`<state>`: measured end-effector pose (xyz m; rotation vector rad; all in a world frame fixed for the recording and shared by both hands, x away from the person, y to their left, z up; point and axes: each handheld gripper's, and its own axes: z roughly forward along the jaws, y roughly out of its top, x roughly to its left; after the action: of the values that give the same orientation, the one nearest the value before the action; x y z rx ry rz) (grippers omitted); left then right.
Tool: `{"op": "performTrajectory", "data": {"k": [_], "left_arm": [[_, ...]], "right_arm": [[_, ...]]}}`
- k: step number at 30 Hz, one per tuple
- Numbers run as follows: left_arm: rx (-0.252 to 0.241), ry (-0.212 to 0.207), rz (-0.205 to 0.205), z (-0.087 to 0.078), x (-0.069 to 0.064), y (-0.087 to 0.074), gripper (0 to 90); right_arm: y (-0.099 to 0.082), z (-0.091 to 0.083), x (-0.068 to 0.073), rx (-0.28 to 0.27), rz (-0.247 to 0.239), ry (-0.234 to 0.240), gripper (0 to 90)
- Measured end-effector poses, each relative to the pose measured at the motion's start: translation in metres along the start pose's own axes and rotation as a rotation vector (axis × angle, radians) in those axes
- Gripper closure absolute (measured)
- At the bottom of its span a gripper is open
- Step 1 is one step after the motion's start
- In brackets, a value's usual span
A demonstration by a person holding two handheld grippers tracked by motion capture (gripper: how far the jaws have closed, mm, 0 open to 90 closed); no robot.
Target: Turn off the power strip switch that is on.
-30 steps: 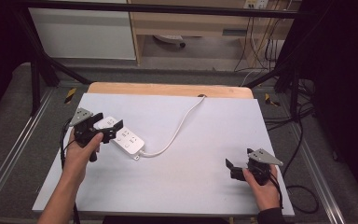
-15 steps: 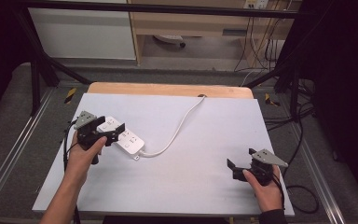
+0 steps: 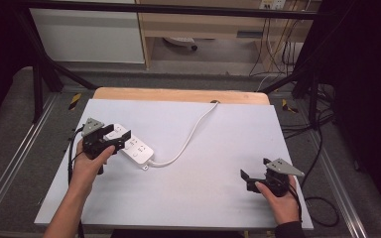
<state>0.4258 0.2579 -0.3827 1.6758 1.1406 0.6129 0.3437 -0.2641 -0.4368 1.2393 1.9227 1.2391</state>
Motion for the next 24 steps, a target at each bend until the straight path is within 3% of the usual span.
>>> {"op": "performTrajectory", "data": {"k": [8, 10, 11, 15, 17, 21, 24], "left_arm": [[0.006, 0.01, 0.005, 0.0, 0.001, -0.003, 31.1], [0.008, 0.012, 0.009, 0.001, 0.002, -0.004, 35.5], [0.006, 0.014, 0.011, 0.002, 0.002, -0.006, 42.2], [0.018, 0.014, 0.023, 0.005, 0.002, -0.011, 46.8], [0.012, 0.019, 0.028, 0.006, 0.003, -0.011, 53.7], [0.007, 0.016, 0.009, 0.009, 0.006, -0.013, 62.0], [0.021, 0.012, 0.037, 0.01, 0.005, -0.014, 66.8]], "right_arm": [[0.0, 0.001, 0.001, 0.007, -0.005, 0.005, 3.0], [0.0, 0.001, 0.001, 0.01, -0.007, 0.004, 3.1], [-0.001, 0.0, 0.001, 0.009, -0.01, 0.001, 3.4], [0.0, 0.0, 0.001, 0.01, -0.008, 0.002, 3.5], [0.0, 0.001, 0.001, 0.019, -0.005, 0.004, 3.7], [0.0, 0.002, 0.003, 0.023, -0.01, 0.01, 4.1], [0.0, 0.002, 0.004, 0.034, -0.018, 0.016, 5.6]]}}
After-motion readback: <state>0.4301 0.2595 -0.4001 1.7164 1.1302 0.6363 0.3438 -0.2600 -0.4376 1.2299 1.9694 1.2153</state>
